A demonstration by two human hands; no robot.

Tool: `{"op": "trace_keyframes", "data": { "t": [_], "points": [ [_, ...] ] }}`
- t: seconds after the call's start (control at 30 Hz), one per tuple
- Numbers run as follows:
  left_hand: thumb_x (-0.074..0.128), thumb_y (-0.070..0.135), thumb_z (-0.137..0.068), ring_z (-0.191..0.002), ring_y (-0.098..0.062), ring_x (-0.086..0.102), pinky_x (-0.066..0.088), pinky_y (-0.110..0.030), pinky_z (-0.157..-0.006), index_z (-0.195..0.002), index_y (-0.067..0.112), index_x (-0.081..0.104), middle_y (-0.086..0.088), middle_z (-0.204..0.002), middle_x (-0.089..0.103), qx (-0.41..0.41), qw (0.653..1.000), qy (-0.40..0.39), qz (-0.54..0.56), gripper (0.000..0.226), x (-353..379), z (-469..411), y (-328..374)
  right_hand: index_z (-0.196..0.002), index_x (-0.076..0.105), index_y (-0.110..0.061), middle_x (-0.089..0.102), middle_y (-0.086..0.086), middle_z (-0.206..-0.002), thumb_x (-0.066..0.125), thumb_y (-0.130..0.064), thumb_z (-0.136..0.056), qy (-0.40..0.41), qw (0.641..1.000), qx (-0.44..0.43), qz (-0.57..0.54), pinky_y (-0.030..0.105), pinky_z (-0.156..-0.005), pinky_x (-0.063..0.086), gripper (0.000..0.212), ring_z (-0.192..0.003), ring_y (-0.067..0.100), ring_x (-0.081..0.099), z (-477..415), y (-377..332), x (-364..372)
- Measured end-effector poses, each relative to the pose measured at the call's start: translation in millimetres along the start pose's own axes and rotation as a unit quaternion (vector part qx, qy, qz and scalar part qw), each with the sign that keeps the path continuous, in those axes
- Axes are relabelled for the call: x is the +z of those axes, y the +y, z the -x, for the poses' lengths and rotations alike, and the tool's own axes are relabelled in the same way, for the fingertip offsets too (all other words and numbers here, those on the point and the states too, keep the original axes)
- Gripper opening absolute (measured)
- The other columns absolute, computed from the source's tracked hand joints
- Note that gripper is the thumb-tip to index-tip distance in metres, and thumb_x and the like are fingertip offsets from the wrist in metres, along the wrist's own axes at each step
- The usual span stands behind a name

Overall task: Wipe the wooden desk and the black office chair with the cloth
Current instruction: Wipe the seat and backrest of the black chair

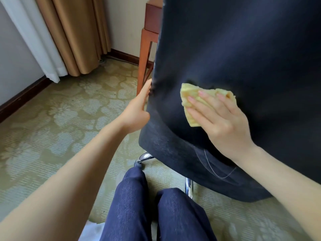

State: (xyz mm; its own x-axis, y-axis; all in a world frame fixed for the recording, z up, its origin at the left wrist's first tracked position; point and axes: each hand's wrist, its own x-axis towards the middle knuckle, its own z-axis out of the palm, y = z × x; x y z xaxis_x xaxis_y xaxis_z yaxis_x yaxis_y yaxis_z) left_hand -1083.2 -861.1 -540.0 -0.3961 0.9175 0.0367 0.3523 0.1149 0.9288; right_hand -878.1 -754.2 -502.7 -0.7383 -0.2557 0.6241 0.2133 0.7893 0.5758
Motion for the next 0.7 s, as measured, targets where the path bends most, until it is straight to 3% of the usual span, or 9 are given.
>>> {"op": "trace_keyframes", "data": {
  "t": [0.17,0.27,0.5,0.63,0.7],
  "points": [
    [0.03,-0.025,-0.071,-0.146,-0.011,0.014,0.021,-0.027,-0.111,-0.152,0.027,0.008,0.004,-0.158,0.018,0.013,0.998,-0.055,-0.032,0.099,-16.1,5.1,-1.8,-0.111,0.071,-0.012,0.065,0.001,-0.121,0.054,-0.002,-0.095,0.04,0.999,0.027,0.021,0.036,-0.102,0.042,0.026,-0.117,0.018,0.059,-36.8,-16.5,30.2],
    [0.028,-0.025,-0.068,-0.145,-0.008,0.015,0.019,-0.018,-0.109,-0.152,0.031,0.011,0.005,-0.156,0.024,0.012,0.996,-0.037,-0.085,0.102,-20.5,4.3,-3.8,-0.12,0.066,-0.01,0.063,0.001,-0.125,0.054,-0.003,-0.095,0.02,0.999,0.021,0.022,0.037,-0.104,0.04,0.028,-0.12,0.017,0.057,-42.1,-29.5,47.4],
    [0.028,-0.025,-0.069,-0.139,-0.007,0.026,0.019,0.012,-0.081,-0.15,0.029,0.024,0.004,-0.151,0.036,0.004,0.991,-0.023,-0.133,0.097,-28.5,0.7,-7.8,-0.123,0.062,-0.006,0.057,0.006,-0.133,0.049,-0.006,-0.095,-0.069,0.997,0.017,-0.004,0.036,-0.108,0.039,0.031,-0.125,0.018,0.052,-31.4,-65.0,81.2],
    [0.025,-0.029,-0.066,-0.117,0.013,0.033,0.025,0.012,-0.073,-0.147,0.022,0.032,0.013,-0.136,0.042,-0.014,0.998,-0.02,-0.06,0.096,-26.2,3.2,0.2,-0.134,0.052,-0.008,0.044,0.001,-0.145,0.046,-0.015,-0.098,-0.174,0.984,-0.04,-0.016,0.031,-0.112,0.033,0.038,-0.133,0.015,0.042,-10.8,-78.5,88.8],
    [0.025,-0.029,-0.067,-0.112,0.014,0.033,0.024,0.011,-0.074,-0.146,0.022,0.032,0.015,-0.132,0.039,-0.016,0.998,-0.011,-0.056,0.095,-23.0,4.0,3.0,-0.14,0.044,-0.012,0.033,-0.002,-0.151,0.042,-0.02,-0.099,-0.241,0.969,-0.056,-0.004,0.029,-0.117,0.019,0.042,-0.139,0.012,0.031,4.7,-81.8,87.3]
  ]
}}
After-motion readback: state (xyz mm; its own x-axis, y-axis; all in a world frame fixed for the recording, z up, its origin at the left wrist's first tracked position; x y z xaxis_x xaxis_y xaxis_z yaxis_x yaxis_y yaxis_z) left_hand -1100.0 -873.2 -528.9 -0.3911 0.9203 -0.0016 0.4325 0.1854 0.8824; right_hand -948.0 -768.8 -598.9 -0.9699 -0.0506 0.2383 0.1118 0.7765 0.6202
